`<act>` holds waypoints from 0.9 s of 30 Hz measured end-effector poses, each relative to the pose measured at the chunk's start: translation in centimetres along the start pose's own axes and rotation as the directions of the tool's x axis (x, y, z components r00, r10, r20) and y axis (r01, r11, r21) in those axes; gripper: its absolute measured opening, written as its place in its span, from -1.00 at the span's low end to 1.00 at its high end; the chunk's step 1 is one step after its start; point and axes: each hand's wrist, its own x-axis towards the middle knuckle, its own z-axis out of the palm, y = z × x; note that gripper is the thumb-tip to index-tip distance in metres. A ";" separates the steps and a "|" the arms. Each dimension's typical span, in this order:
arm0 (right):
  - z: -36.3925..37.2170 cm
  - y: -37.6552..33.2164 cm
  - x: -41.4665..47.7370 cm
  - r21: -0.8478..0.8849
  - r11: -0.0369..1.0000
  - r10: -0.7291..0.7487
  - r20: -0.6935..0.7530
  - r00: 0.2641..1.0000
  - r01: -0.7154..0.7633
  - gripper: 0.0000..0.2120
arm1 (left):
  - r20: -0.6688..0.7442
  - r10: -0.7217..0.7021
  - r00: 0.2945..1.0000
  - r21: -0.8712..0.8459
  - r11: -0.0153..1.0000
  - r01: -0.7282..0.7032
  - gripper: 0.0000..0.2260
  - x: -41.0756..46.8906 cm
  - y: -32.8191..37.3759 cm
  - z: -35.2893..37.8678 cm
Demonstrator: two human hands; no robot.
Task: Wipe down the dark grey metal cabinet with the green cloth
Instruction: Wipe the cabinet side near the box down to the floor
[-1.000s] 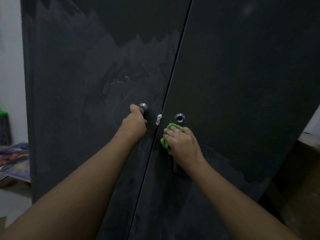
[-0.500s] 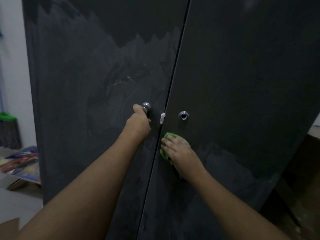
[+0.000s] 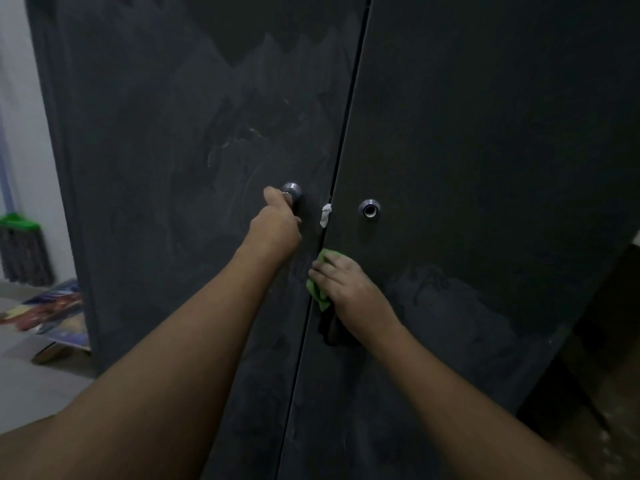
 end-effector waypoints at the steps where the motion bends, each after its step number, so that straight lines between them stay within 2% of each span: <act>1: 0.4 0.0 0.1 -0.013 1.000 -0.023 0.032 0.999 0.023 -0.63 | -0.001 0.004 1.000 0.002 1.000 -0.004 -0.65 0.0 0.0 0.0; 4: 2.8 0.1 -1.2 -0.018 0.977 -0.209 0.144 0.967 0.213 -0.73 | 0.013 0.000 1.000 0.011 1.000 0.000 -0.61 0.0 0.2 -0.1; 7: 3.9 -0.9 -2.7 -0.005 0.968 -0.238 0.317 0.918 0.253 -0.77 | 0.021 -0.011 1.000 0.011 1.000 0.011 -0.57 0.0 0.2 -0.1; 8: 4.2 -0.9 -3.0 -0.015 0.965 -0.246 0.310 0.919 0.263 -0.81 | 0.022 -0.011 1.000 0.012 1.000 0.011 -0.57 0.0 0.2 -0.1; 9: 4.1 -0.8 -3.2 -0.007 0.971 -0.225 0.300 0.927 0.238 -0.76 | 0.022 -0.009 1.000 0.014 1.000 0.008 -0.57 0.0 0.2 -0.1; 10: 4.2 -0.3 -3.4 0.016 0.974 -0.221 0.259 0.940 0.224 -0.69 | 0.019 -0.007 1.000 0.016 1.000 0.006 -0.57 0.0 0.2 -0.1; 12: 3.1 1.0 -3.6 0.032 0.981 -0.194 0.119 0.974 0.192 -0.68 | 0.015 -0.009 1.000 0.017 1.000 0.008 -0.57 0.1 0.2 0.0; 15: 0.2 3.4 -4.4 -0.034 0.998 -0.049 -0.070 0.996 0.047 -0.67 | 0.006 -0.017 1.000 0.004 1.000 0.017 -0.56 0.2 0.0 0.2; 20: -1.7 6.4 -7.9 -0.059 0.978 0.178 -0.269 0.946 -0.201 -0.63 | -0.024 -0.031 0.999 -0.011 0.999 0.031 -0.59 0.0 0.1 0.4; 22: -1.3 7.0 -9.6 -0.016 0.938 0.321 -0.332 0.887 -0.346 -0.61 | -0.030 -0.036 0.999 -0.012 0.999 0.036 -0.60 -0.1 0.1 0.5; 24: -0.6 6.9 -11.3 0.064 0.876 0.467 -0.358 0.809 -0.477 -0.47 | -0.031 -0.040 0.999 -0.012 0.999 0.040 -0.61 -0.2 0.2 0.5; 27: -0.1 6.1 -12.8 0.227 0.738 0.671 -0.348 0.655 -0.636 -0.29 | -0.036 -0.047 0.998 -0.005 0.999 0.046 -0.62 -0.4 0.2 0.4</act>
